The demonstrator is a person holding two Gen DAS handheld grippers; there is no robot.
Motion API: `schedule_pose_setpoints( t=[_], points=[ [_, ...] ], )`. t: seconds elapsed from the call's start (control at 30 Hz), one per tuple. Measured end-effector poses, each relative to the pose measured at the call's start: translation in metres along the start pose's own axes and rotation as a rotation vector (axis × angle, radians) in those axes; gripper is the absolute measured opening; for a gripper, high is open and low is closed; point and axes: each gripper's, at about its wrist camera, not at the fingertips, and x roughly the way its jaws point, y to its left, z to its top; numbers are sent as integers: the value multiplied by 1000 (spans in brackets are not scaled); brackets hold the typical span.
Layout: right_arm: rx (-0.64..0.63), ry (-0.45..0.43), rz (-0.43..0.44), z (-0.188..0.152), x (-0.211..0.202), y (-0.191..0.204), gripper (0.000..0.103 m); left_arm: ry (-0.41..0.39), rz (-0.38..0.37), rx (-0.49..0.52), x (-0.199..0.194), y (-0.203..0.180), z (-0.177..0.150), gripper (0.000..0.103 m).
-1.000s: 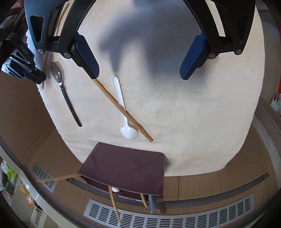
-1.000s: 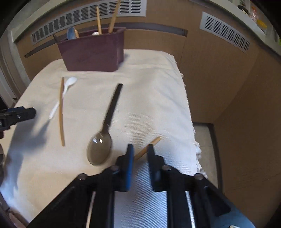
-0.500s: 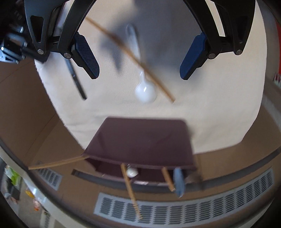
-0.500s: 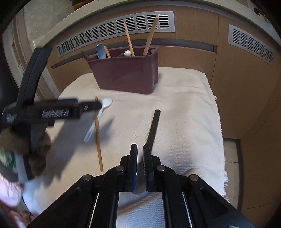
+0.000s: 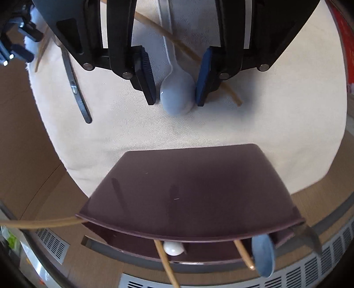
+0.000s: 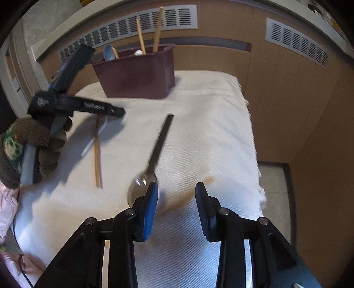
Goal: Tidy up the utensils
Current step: 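Lift the white spoon with the left tool while the right tool lifts the metal spoon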
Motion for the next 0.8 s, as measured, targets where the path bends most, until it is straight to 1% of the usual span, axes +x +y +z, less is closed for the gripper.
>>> schedule_pose_setpoints(
  t=[0.03, 0.13, 0.2, 0.27, 0.37, 0.4, 0.5, 0.57, 0.6, 0.63, 0.73, 0.8],
  points=[
    [-6, -4, 7, 7, 3, 3, 34, -3, 11, 23, -1, -4, -2, 31],
    [-13, 7, 30, 30, 18, 9, 36, 6, -31, 55, -11, -9, -16, 31],
    [-25, 32, 49, 44, 34, 14, 36, 13, -40, 95, -20, -12, -32, 31],
    [-27, 72, 34, 54, 52, 19, 36, 23, -40, 125, -29, -12, -49, 31],
    [-10, 128, -7, 64, 79, 22, 36, 33, -42, 130, -37, -6, -62, 31],
    [-1, 138, -17, 65, 84, 23, 36, 37, -44, 125, -38, -3, -63, 31],
    [-20, 131, -30, 68, 89, 30, 37, 46, -54, 114, -39, 2, -64, 32],
    [-42, 130, -27, 66, 88, 35, 33, 51, -47, 123, -38, 1, -62, 32],
    [-64, 126, -33, 64, 87, 37, 21, 53, -42, 128, -37, 1, -61, 32],
    [-84, 120, -35, 62, 85, 40, 12, 54, -38, 132, -36, -1, -60, 32],
    [-93, 117, -6, 54, 78, 41, 11, 56, -42, 129, -37, -3, -60, 33],
    [-89, 114, 6, 50, 73, 39, 11, 59, -45, 127, -32, -17, -57, 36]
  ],
)
